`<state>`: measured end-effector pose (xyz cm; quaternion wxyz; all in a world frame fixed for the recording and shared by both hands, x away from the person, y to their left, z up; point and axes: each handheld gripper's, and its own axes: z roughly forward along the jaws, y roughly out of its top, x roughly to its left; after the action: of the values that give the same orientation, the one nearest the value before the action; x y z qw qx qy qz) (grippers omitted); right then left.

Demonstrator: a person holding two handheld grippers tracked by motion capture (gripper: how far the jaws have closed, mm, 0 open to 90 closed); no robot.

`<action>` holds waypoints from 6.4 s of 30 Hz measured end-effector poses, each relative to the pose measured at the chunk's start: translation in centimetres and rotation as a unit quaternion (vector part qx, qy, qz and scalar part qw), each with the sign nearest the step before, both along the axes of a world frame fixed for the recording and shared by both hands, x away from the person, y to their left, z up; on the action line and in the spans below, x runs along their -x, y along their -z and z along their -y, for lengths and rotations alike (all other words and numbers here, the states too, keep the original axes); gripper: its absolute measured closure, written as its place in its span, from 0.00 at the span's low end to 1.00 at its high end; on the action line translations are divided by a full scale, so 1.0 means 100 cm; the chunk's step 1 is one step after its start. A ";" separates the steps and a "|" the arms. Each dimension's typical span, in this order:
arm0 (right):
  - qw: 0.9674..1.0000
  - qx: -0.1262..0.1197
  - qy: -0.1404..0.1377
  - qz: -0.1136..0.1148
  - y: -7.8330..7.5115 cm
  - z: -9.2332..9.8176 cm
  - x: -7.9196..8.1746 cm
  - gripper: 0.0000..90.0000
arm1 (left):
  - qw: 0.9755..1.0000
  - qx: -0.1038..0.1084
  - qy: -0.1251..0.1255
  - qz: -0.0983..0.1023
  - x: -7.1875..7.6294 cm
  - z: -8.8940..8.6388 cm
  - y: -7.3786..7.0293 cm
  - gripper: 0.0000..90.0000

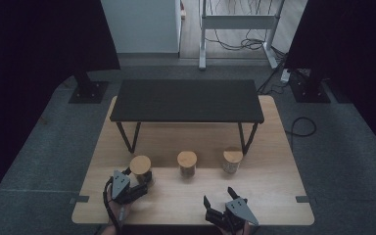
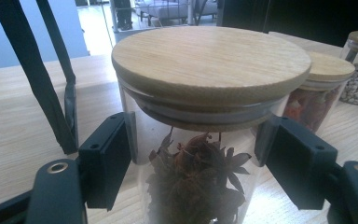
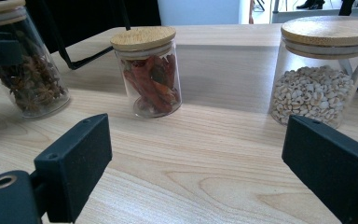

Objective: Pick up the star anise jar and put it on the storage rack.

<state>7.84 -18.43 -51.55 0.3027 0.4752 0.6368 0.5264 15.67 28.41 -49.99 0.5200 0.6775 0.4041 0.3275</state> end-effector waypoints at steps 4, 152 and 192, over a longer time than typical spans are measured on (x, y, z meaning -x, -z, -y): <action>1.000 0.000 0.000 0.000 0.000 0.000 0.000 0.08 | 1.000 0.009 0.001 0.001 0.001 -0.002 -0.001 0.30; 1.000 -0.008 0.026 -0.001 0.000 0.001 0.002 0.09 | 0.986 0.072 0.039 0.147 -0.031 -0.007 -0.107 0.30; 1.000 0.000 0.017 0.005 0.000 0.000 0.004 0.09 | 0.983 0.063 0.026 0.171 -0.076 0.003 -0.131 0.30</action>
<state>7.47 -18.45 -51.53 0.3152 0.4834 0.6272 0.5231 23.30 28.07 -36.93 0.6316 0.5877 0.3112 0.3986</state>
